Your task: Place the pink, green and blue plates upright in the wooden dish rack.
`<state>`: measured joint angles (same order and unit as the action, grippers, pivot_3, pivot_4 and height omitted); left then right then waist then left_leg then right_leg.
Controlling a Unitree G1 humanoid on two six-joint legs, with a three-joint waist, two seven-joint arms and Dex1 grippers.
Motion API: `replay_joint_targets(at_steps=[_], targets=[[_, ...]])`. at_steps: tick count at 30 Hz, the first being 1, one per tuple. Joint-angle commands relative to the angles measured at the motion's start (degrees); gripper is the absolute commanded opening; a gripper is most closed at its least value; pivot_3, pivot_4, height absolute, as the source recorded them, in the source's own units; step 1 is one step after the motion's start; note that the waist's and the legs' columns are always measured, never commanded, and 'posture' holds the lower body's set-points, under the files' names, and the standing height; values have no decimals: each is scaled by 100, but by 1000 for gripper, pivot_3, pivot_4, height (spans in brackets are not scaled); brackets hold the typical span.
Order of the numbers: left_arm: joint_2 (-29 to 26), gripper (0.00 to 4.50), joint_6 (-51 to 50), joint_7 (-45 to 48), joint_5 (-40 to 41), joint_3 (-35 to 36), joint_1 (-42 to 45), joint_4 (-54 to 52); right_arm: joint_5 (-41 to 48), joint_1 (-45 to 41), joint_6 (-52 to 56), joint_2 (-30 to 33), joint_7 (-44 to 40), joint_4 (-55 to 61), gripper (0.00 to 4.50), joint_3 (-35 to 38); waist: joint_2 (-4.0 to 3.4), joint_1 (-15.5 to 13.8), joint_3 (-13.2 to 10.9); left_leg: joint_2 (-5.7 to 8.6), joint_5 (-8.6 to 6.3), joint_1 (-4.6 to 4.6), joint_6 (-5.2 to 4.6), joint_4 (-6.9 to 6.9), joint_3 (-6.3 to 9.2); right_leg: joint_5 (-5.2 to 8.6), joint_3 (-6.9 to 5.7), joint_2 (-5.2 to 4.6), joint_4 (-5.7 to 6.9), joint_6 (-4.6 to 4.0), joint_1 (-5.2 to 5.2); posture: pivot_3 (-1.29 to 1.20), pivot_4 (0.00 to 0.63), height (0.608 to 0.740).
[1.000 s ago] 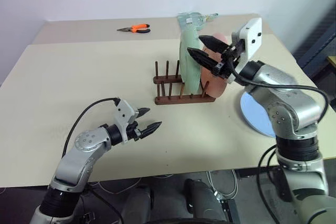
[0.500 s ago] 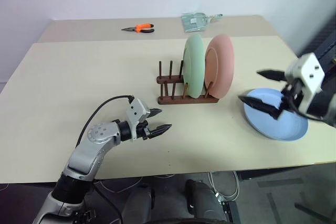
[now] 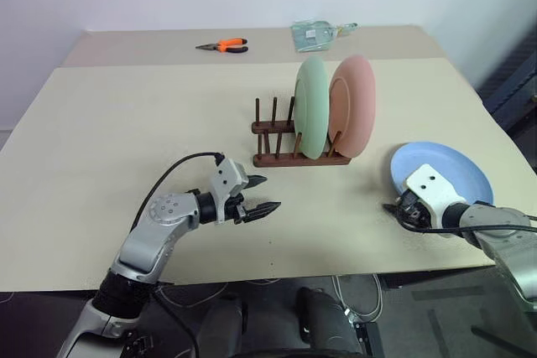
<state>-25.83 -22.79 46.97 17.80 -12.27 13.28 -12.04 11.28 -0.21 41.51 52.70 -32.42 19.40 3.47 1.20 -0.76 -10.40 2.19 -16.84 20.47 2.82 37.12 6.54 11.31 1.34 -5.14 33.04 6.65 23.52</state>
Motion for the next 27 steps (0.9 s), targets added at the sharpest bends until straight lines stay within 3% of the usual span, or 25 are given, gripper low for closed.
replay_joint_targets(at_steps=[1,2,3,8,12,14,16,20,23,27], targets=[[-23,3405,103,-35,-17,70,-23,-283,-218,-209,81,-36,163,-198,633,140,0,2,0,0,0,0,0,0,0,0,0,0,0,0,0,0,150,740],[-22,3405,89,-41,-13,72,-33,-306,-321,-306,0,-11,226,-252,178,144,1,8,0,0,0,0,0,0,1,0,0,0,0,0,0,0,150,740],[-24,3405,80,-45,-10,72,-41,-324,-432,-421,-83,-4,319,-302,76,171,1,23,0,0,0,-1,0,0,1,0,0,1,0,0,-1,0,150,740],[-57,3405,44,1,22,45,-102,-434,-1060,-1880,-1256,15,1150,-909,76,555,-30,73,-16,-1,0,0,0,-6,-3,-1,1,3,3,0,6,0,150,740],[-41,3405,71,-34,-3,55,-139,-442,-383,-3869,-1974,-659,1406,-871,76,974,-58,176,-31,-2,1,0,-1,-12,-7,-6,6,5,5,-2,13,0,150,740],[-45,3405,110,-91,-49,100,-171,-411,810,-4542,-1583,-1396,1052,-419,76,1033,-33,168,-20,-9,1,-7,-1,-23,9,-7,-2,15,7,-3,9,0,150,740],[-126,3405,175,-143,-124,199,-224,-329,2538,-5096,-748,-2242,925,26,76,1150,-20,175,-11,-22,-1,-10,-4,-28,21,-23,-8,33,7,-7,5,0,150,740],[-313,3405,298,-243,-138,609,-243,-47,4854,-5598,299,-3598,1685,-11,76,1297,-28,145,-16,-26,-1,-8,-6,-19,24,-19,-5,34,12,-28,4,0,150,740],[-510,3405,406,-264,-112,954,-263,134,5636,-5646,615,-4413,2480,-233,76,1124,-32,137,-18,-21,-1,-3,-6,-16,28,-20,-4,32,14,-32,9,0,150,740],[-698,3405,478,-273,-112,1238,-434,165,5700,-5458,746,-4973,3234,-462,76,837,-32,159,-16,-17,-1,1,-5,-19,23,-21,-1,29,14,-31,18,0,150,740]])
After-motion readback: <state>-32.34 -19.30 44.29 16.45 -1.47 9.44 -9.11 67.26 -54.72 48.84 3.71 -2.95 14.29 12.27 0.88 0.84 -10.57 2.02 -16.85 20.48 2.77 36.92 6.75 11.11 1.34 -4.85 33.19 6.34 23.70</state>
